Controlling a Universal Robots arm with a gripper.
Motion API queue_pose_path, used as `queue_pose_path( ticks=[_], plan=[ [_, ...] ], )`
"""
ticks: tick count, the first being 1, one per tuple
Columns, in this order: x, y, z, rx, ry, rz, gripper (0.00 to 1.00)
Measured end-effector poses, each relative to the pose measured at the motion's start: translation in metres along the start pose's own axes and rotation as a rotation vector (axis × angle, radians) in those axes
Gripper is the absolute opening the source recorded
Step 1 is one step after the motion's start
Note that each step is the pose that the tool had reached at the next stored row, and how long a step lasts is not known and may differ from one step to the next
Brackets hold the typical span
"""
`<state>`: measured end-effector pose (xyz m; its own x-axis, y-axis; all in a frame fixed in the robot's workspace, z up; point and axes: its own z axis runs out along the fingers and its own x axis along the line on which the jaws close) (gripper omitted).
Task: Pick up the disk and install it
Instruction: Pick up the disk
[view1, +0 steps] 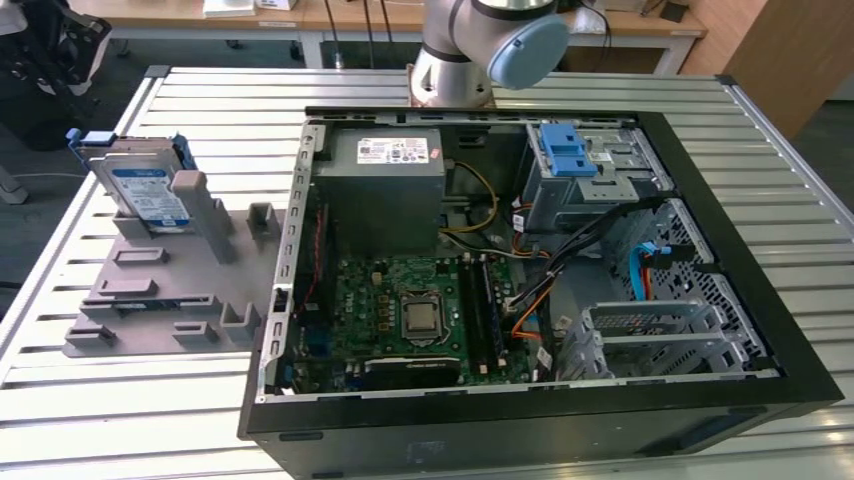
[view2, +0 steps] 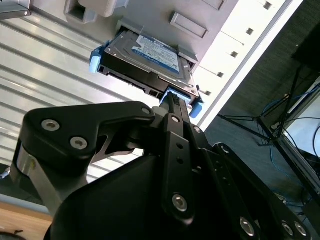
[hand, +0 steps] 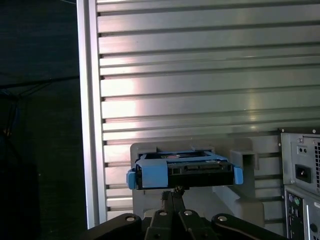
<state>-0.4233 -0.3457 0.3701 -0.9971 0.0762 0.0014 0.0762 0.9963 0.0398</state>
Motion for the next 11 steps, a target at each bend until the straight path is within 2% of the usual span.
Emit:
queue_pose_path(
  ticks=[11],
  plan=[
    [0.0002,0.0000,0.0000,0.0000,0.0000,-0.002,0.11]
  ],
)
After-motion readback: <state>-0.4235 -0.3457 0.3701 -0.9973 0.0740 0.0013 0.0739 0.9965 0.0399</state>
